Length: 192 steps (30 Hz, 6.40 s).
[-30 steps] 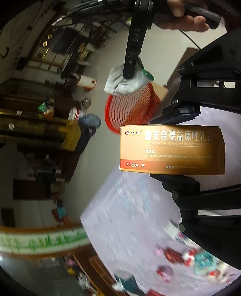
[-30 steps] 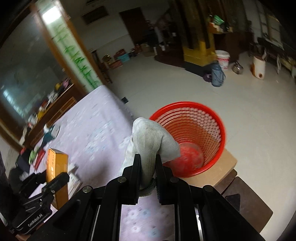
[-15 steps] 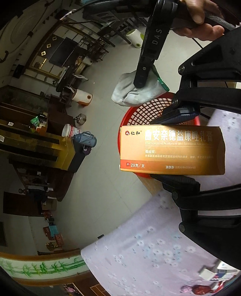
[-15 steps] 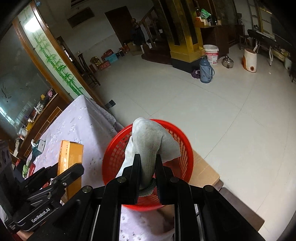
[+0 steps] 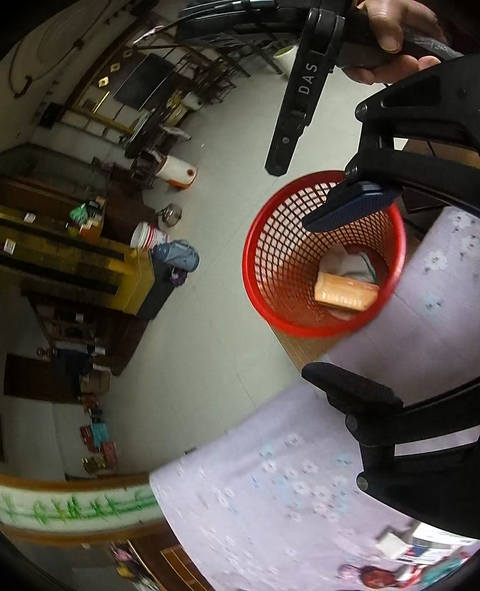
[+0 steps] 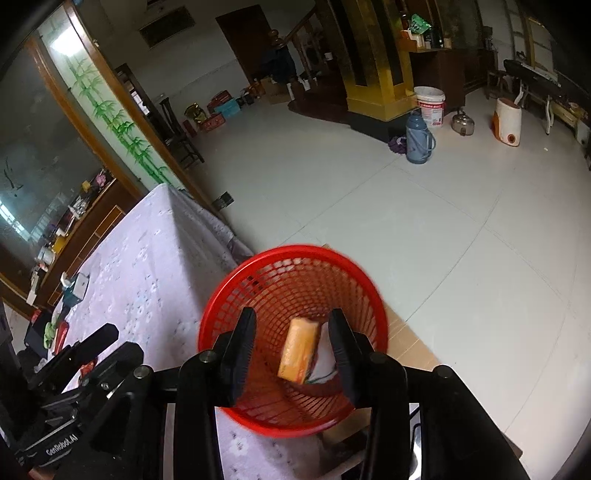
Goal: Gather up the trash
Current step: 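Open both grippers over the red wastebasket, dropping box and glove, then return both tools to the table toward the plastic bag and white box, then grasp the clear plastic bag with the left gripper while the right grasps the white medicine box, then carry the plastic bag and white medicine box to the red wastebasket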
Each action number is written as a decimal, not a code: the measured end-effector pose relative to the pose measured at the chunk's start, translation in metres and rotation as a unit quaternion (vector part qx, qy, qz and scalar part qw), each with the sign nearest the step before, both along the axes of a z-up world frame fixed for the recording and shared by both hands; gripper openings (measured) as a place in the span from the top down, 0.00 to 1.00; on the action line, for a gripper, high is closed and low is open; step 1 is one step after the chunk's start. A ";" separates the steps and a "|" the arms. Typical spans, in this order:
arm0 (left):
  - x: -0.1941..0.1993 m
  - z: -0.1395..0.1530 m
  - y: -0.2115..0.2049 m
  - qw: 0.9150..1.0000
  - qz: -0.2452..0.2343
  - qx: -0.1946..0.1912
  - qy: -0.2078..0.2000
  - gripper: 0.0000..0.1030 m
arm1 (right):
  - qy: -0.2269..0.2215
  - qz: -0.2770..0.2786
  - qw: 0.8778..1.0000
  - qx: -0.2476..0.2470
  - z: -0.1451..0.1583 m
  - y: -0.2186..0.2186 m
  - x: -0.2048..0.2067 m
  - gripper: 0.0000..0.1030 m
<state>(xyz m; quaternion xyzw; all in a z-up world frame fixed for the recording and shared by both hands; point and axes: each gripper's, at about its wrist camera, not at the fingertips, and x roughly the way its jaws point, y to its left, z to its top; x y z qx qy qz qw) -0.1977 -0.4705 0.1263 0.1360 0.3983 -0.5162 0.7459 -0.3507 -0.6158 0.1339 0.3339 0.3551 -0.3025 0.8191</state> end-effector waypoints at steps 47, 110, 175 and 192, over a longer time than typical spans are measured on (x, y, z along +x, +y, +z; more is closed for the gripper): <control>0.207 -0.060 0.480 0.949 0.296 0.106 -0.034 0.31 | 0.071 0.229 0.967 0.085 -0.046 0.312 0.195 0.32; 0.091 -0.025 0.392 0.959 0.273 0.036 -0.059 0.68 | 0.061 0.271 0.956 -0.097 -0.032 0.344 0.178 0.43; 0.063 -0.023 0.303 0.959 0.253 0.087 -0.097 0.67 | 0.047 0.263 0.960 -0.079 -0.027 0.286 0.137 0.43; 0.059 -0.027 0.287 0.965 0.230 0.086 -0.091 0.67 | 0.067 0.241 0.964 -0.092 -0.027 0.276 0.124 0.43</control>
